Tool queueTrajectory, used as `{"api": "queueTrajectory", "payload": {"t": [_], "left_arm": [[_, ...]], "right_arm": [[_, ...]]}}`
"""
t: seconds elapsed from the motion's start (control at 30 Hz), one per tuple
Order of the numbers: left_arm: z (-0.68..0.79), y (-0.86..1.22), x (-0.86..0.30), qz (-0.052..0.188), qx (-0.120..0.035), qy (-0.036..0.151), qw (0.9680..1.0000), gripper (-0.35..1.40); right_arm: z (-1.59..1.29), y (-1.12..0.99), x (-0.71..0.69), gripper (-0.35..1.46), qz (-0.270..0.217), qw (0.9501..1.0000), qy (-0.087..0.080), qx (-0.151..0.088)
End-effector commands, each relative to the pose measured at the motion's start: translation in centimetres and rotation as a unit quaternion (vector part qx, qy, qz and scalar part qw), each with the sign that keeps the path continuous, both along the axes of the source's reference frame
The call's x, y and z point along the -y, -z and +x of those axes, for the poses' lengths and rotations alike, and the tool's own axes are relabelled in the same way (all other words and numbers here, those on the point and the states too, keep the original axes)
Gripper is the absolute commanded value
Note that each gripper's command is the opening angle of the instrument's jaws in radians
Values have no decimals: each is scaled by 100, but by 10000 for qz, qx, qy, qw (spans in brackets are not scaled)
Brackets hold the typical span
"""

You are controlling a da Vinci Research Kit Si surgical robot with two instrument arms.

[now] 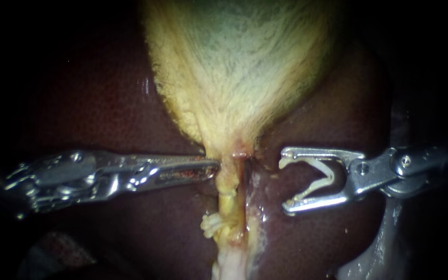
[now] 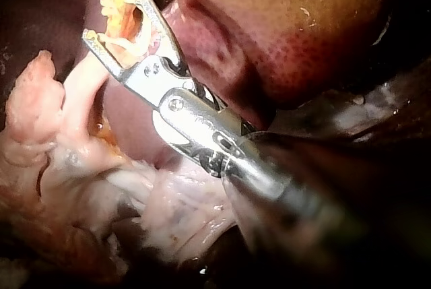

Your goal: Clipping third clip left tube

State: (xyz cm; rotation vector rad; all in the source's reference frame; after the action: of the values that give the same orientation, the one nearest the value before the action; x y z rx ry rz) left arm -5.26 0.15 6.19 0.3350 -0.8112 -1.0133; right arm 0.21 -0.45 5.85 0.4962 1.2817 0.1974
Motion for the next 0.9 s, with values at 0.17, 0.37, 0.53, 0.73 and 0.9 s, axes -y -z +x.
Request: {"api": "queueTrajectory", "payload": {"t": [0.17, 0.37, 0.53, 0.73, 0.9], "left_arm": [[4, 2, -1, 4, 9, -10, 10000, -33], [25, 10, -2, 10, 17, -27, 10000, -33], [40, 15, -5, -1, -7, -9, 10000, -33], [46, 26, -4, 2, -17, 3, 10000, -33], [43, 35, -1, 4, -24, 16, 10000, -33]], "right_arm": [[11, -5, 6, 60, -15, 10000, 26, -16], [43, -23, 29, 60, 135, 9999, 104, -22], [74, -43, 48, 59, 672, 9976, 90, 110], [99, -71, 55, 55, 1276, 9913, -52, 313], [100, -105, 49, 54, 1287, 9899, 7, 602]]}}
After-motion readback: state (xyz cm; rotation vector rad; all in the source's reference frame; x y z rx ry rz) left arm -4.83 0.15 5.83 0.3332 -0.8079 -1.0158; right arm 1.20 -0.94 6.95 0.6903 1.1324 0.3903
